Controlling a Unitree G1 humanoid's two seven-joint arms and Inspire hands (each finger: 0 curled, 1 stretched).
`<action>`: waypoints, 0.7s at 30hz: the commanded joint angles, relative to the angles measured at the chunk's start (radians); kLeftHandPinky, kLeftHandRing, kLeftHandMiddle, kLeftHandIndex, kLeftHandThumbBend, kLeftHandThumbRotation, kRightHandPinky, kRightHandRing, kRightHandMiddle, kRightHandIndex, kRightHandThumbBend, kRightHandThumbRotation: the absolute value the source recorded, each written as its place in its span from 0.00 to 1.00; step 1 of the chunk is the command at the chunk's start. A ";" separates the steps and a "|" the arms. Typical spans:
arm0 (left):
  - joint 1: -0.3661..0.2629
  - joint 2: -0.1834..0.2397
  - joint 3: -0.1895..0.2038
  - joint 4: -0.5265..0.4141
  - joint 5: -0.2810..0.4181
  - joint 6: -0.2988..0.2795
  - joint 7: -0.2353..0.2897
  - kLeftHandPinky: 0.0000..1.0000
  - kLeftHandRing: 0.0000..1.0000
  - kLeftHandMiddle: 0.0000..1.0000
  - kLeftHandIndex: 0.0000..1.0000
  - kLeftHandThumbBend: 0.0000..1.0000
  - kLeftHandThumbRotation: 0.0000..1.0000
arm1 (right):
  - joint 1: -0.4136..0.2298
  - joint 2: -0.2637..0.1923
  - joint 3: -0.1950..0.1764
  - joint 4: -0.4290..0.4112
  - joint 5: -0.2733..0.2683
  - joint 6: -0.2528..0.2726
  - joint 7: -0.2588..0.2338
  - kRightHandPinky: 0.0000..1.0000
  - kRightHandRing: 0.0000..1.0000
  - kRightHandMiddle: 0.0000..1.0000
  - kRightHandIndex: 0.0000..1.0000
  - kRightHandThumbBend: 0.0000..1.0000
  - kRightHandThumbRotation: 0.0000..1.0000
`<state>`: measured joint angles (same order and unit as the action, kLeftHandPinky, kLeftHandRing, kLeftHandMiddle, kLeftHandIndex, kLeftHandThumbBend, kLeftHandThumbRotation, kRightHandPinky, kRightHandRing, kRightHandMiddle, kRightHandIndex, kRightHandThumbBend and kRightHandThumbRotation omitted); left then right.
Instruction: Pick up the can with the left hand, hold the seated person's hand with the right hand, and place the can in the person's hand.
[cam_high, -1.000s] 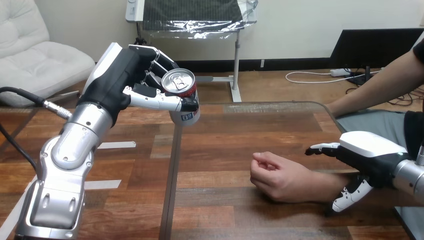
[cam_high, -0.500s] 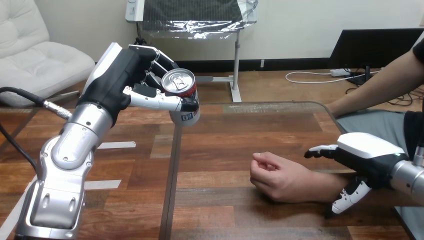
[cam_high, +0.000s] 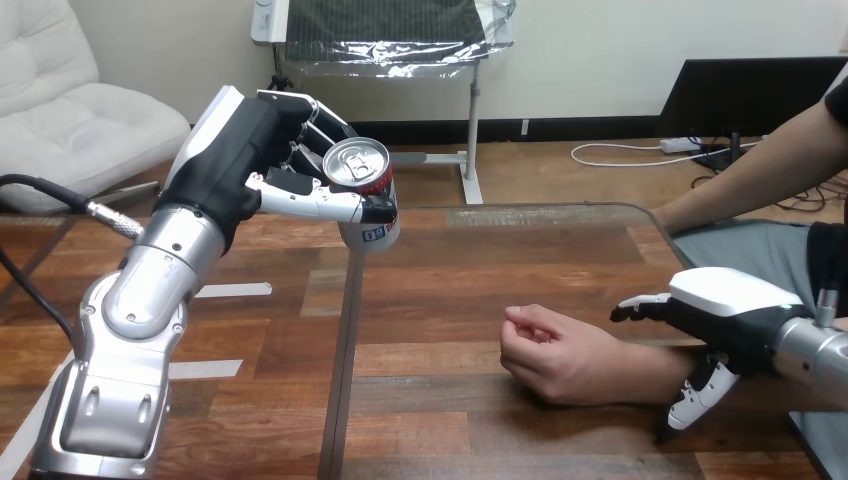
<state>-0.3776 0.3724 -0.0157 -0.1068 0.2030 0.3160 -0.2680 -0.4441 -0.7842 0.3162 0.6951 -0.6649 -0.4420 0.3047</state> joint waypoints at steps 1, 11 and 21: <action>-0.073 0.008 0.025 -0.043 -0.009 -0.003 0.014 0.27 0.33 0.38 0.41 0.70 0.00 | -0.011 0.052 0.047 0.030 -0.018 0.021 0.012 0.69 0.85 0.87 0.88 1.00 0.19; -0.075 0.012 0.028 -0.042 -0.009 -0.006 0.015 0.27 0.33 0.38 0.41 0.70 0.00 | -0.028 0.067 0.095 0.057 -0.059 0.066 0.017 0.65 0.83 0.85 0.86 1.00 0.20; -0.076 0.017 0.032 -0.042 -0.013 -0.017 0.014 0.27 0.33 0.38 0.41 0.70 0.00 | -0.037 0.089 0.126 0.087 -0.078 0.089 -0.003 0.58 0.77 0.81 0.83 1.00 0.18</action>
<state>-0.3776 0.3744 -0.0152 -0.1069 0.2017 0.3186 -0.2680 -0.4983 -0.7605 0.3834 0.7267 -0.7148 -0.3675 0.3032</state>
